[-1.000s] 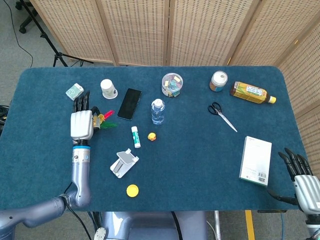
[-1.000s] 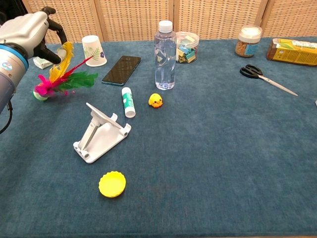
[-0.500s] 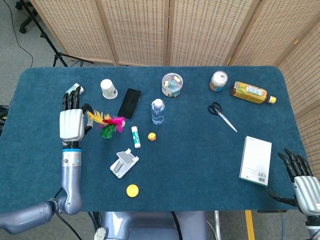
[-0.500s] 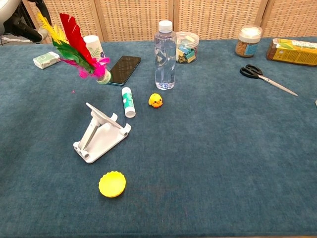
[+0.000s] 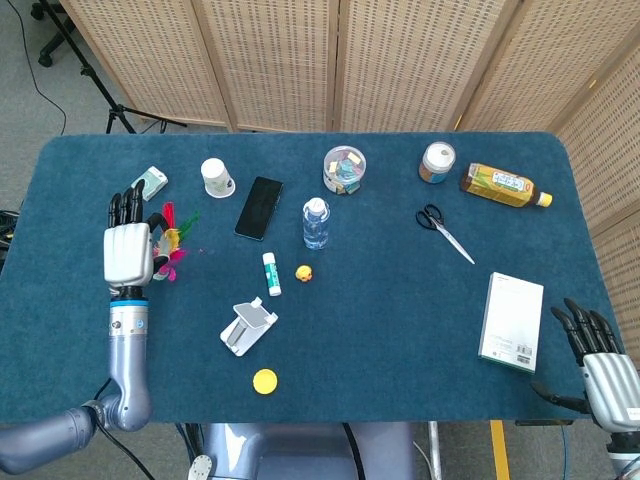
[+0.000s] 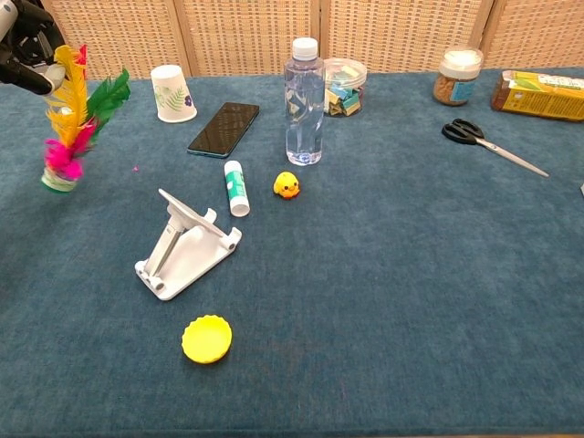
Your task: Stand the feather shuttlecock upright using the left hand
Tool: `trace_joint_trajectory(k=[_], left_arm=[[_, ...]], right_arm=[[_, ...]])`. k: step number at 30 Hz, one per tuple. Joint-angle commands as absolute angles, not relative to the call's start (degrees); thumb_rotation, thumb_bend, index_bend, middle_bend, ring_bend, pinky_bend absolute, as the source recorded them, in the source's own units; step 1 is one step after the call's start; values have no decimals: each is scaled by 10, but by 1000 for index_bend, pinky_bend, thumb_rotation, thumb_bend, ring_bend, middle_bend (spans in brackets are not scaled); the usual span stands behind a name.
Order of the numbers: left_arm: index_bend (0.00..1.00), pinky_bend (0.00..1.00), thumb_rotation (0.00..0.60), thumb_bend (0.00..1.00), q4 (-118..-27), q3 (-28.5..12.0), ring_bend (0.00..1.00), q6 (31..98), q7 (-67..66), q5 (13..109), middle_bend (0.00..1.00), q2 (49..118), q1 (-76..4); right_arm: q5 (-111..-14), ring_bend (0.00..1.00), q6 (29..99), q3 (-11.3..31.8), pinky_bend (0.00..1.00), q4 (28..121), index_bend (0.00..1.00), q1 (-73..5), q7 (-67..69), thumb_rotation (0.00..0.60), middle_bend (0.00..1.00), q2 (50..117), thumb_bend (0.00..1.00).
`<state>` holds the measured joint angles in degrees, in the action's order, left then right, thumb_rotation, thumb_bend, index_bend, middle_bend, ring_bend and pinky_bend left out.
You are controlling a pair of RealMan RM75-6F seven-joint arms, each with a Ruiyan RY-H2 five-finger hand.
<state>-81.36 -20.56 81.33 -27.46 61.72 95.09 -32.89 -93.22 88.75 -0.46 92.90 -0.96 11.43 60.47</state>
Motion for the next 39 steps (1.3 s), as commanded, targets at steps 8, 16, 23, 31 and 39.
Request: trace_joint_trajectory(k=[8,16,23,31,39], left_arm=[[638,0,600,478,-807,-204,0,809,-268,618,0,953,-329],[638,0,600,478,-797,-200,0,804,-271,613,0,959,-329],[638,0,600,470,-794,-201,0,806,-270,616,0,960,-330],[600,0,600,416,-797,-199,0,811,-262,630,0,957,-330],[494,0,600,355,-811,-195,0,815,-254,644,0,949,-326]], right_arm=[[-930,0,885,-4,0,928,0,-11,113,600,0,606,0],[-931,0,889,-4,0,928,0,-9,114,600,0,605,0],[-932,0,890,-4,0,928,0,-9,114,600,0,605,0],[-932,0,891,-3,0,928,0,-9,114,600,0,605,0],[-933,0,893,-3,0,927,0,-8,115,600,0,607,0]])
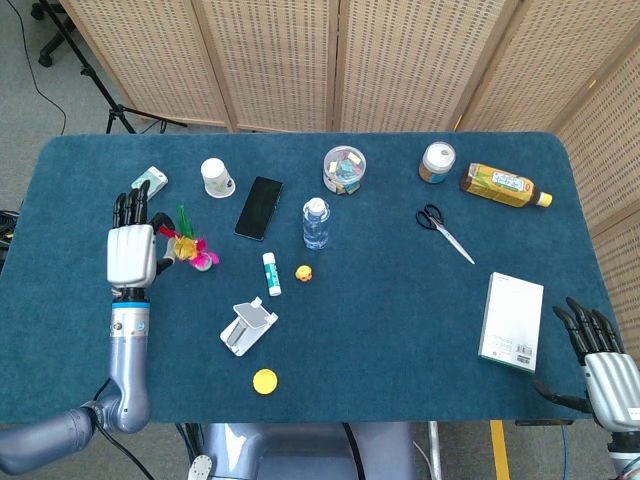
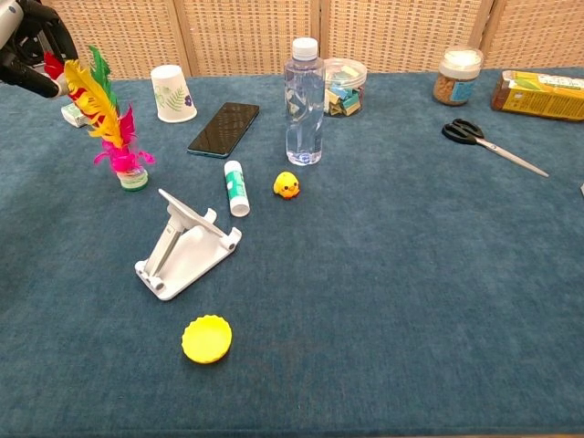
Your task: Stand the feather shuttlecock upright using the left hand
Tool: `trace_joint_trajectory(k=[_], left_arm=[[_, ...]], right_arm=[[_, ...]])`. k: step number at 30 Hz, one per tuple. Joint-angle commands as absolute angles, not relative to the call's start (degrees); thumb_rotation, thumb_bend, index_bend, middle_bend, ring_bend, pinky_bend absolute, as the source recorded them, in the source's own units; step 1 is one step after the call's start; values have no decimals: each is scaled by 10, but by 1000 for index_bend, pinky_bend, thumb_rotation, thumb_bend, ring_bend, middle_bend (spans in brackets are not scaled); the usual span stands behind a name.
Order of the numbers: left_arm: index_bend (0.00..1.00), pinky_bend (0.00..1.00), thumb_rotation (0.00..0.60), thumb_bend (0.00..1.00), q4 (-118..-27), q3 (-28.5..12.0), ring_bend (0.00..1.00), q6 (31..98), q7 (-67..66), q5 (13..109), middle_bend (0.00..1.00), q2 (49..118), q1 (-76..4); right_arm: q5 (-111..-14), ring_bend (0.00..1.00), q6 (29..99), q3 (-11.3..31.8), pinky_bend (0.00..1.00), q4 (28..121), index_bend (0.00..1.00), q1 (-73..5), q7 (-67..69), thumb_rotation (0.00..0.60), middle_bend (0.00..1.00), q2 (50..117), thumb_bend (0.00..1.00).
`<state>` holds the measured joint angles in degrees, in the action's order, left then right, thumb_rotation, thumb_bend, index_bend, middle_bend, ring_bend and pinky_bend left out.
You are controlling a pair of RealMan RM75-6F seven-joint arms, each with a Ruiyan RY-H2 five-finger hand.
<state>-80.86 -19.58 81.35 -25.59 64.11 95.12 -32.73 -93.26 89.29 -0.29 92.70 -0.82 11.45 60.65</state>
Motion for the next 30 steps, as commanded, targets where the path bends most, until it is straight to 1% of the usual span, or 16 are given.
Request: trace_joint_trajectory(k=[1,5,10,12,14,18,19,23,26,28,30], left_arm=[[487,0,600,351,-814,-194,0,816,-252,647,0,948,-326],[456,0,600,329,-829,-192,0,820,-250,653,0,940,-322],[444,0,600,318,-854,-190,0,834,-236,672,0,927,-313],[444,0,600,315,-894,-183,0,870,-210,708,0,904,-293],[444,0,600,315,-920,-173,0,886,-196,728,0,884,-278],[443,0,600,312,-976,-141,0,935,-160,786,0,832,-232],[442,0,600,311,-990,-122,0,967,-144,816,0,810,-206],[420,0,600,305,-1003,-72,0,1011,-103,874,0,761,-152],[388,0,600,303,-1002,-50,0,1026,-81,891,0,744,-128],[347,0,600,302,-984,-23,0,1047,-63,904,0,728,-95],[230,0,600,299,-965,-6,0,1056,-51,912,0,721,-76]], right_arm=[[-933,0,893,-3,0,927,0,-8,114,600,0,607,0],[-934,0,896,-3,0,927,0,-7,114,600,0,608,0],[-937,0,899,-3,0,926,0,-7,112,600,0,608,0],[-938,0,901,-3,0,926,0,-6,109,600,0,609,0],[-939,0,901,-3,0,926,0,-5,106,600,0,609,0],[-941,0,906,-3,0,928,0,-3,97,600,0,611,0],[-942,0,909,-3,0,930,0,-2,92,600,0,611,0],[-946,0,917,-2,0,937,0,1,75,600,0,614,0],[-946,0,921,0,0,939,0,2,67,600,0,615,0],[-947,0,928,1,0,943,0,5,57,600,0,616,0],[-949,0,932,2,0,945,0,7,51,600,0,617,0]])
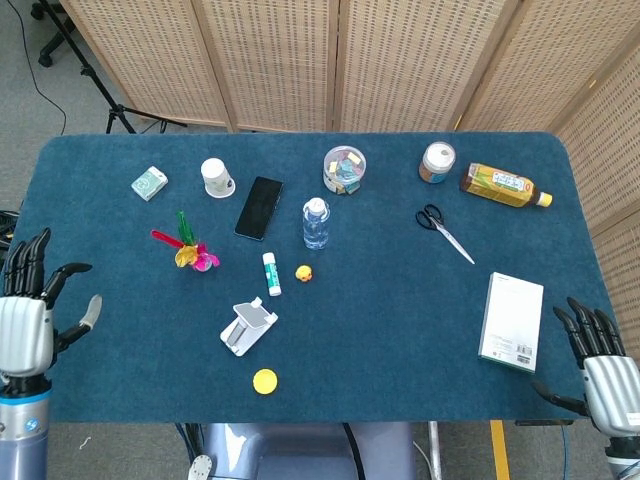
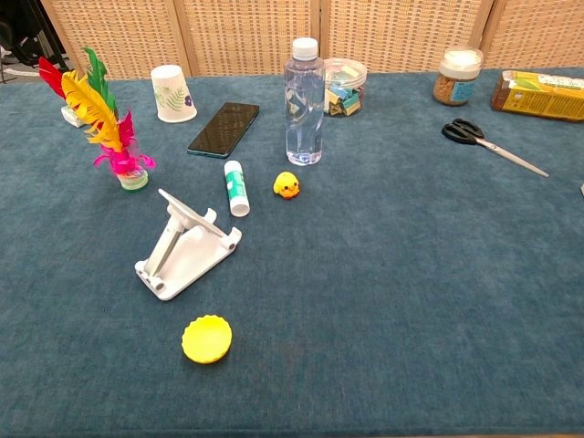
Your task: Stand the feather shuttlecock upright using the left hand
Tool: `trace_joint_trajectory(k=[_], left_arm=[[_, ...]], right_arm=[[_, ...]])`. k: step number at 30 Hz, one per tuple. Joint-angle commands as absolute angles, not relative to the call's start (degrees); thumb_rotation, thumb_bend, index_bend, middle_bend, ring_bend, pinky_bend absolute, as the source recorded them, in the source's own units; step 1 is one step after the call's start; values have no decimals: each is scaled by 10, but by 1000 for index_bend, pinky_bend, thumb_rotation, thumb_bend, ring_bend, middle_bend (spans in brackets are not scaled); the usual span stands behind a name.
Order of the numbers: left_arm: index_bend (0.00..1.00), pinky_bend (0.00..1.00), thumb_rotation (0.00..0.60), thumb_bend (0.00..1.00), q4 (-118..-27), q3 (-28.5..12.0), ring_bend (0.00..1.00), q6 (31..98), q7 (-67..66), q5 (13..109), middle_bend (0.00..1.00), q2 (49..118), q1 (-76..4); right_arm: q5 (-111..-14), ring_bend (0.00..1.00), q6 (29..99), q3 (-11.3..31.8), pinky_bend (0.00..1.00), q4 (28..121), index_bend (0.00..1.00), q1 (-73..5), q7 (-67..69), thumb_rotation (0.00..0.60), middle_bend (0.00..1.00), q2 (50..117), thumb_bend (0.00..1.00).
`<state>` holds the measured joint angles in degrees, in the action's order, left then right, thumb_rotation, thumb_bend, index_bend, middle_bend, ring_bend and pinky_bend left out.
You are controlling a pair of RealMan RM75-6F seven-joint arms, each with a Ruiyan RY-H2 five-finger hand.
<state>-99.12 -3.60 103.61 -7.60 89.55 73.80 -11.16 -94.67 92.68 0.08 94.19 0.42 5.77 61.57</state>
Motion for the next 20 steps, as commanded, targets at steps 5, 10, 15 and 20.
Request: trace_joint_trajectory(k=[5,10,15,20], left_arm=[[21,0,600,288,-915,15,0,1058,-28,900,0,722,-39],[0,0,600,269,-875,23,0,1052,-17,892,0,732,-17],[0,0,600,259,-843,25,0,1059,-24,899,0,751,-1],[0,0,600,258,-827,30,0,1058,-19,909,0,762,12]], right_arm=[[-951,0,942,4,0,948,0,11,38,600,0,620,0],[-950,0,945,5,0,948,0,14,30,600,0,621,0],[-954,0,950,5,0,948,0,16,24,600,0,623,0],[-963,0,956,1,0,948,0,20,14,600,0,624,0]])
